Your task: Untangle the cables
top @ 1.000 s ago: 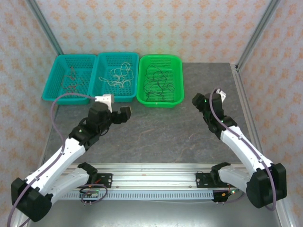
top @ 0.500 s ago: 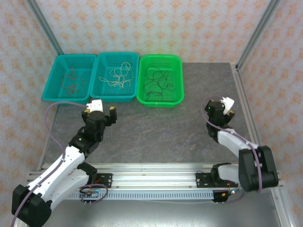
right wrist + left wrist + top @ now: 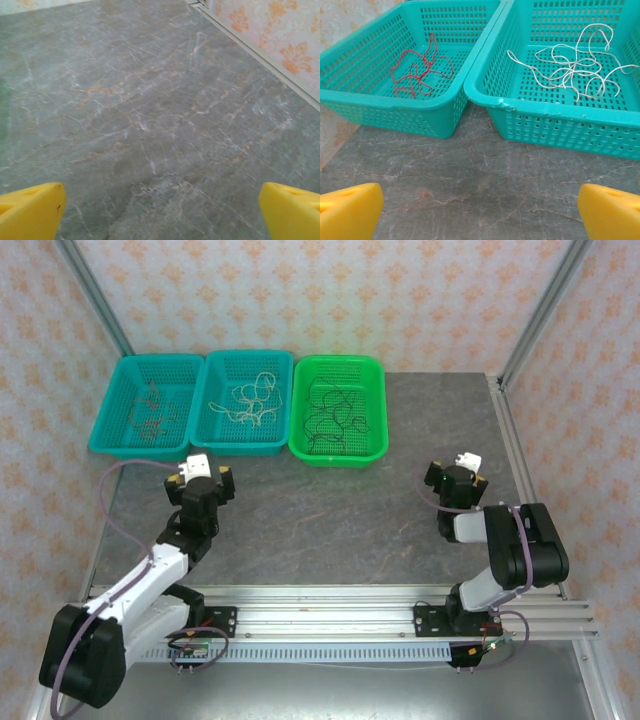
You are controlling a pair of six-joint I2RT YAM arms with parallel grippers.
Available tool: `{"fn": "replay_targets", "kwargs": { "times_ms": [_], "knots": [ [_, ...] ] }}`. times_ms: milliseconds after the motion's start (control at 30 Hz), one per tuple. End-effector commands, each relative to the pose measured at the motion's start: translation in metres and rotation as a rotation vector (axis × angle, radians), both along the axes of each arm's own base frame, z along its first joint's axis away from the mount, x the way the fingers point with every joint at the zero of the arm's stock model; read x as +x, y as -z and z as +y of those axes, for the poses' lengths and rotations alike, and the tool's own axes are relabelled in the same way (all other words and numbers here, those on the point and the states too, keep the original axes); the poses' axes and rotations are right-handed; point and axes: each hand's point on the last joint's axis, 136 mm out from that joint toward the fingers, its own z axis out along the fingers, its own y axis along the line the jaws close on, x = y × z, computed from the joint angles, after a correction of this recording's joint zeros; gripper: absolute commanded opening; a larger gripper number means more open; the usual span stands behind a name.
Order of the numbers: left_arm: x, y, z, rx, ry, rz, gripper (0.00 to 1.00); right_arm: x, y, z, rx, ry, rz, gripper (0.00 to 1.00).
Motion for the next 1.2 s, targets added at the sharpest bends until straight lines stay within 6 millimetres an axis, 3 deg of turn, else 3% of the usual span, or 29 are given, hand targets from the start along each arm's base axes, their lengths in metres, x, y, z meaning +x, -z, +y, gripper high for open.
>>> {"fn": "replay_targets", "kwargs": {
  "times_ms": [0, 200, 300, 367, 1167],
  "knots": [
    [0.020, -0.006, 0.007, 0.016, 0.004, -0.078, 1.00, 0.010, -0.020, 0.001, 0.002, -0.006, -0.084, 0.99],
    [0.052, 0.020, 0.024, -0.059, 0.004, -0.053, 1.00, 0.011, -0.020, 0.001, 0.003, -0.006, -0.074, 0.99],
    [0.064, 0.050, 0.024, -0.084, 0.027, -0.007, 1.00, 0.011, -0.020, 0.001, 0.004, -0.005, -0.074, 0.99],
    [0.069, 0.051, 0.015, -0.078, 0.080, -0.003, 1.00, 0.011, -0.020, 0.001, 0.004, -0.005, -0.073, 0.99],
    [0.072, 0.053, 0.011, -0.070, 0.098, 0.023, 1.00, 0.010, -0.020, 0.001, 0.003, -0.007, -0.075, 0.99]
  ]
}}
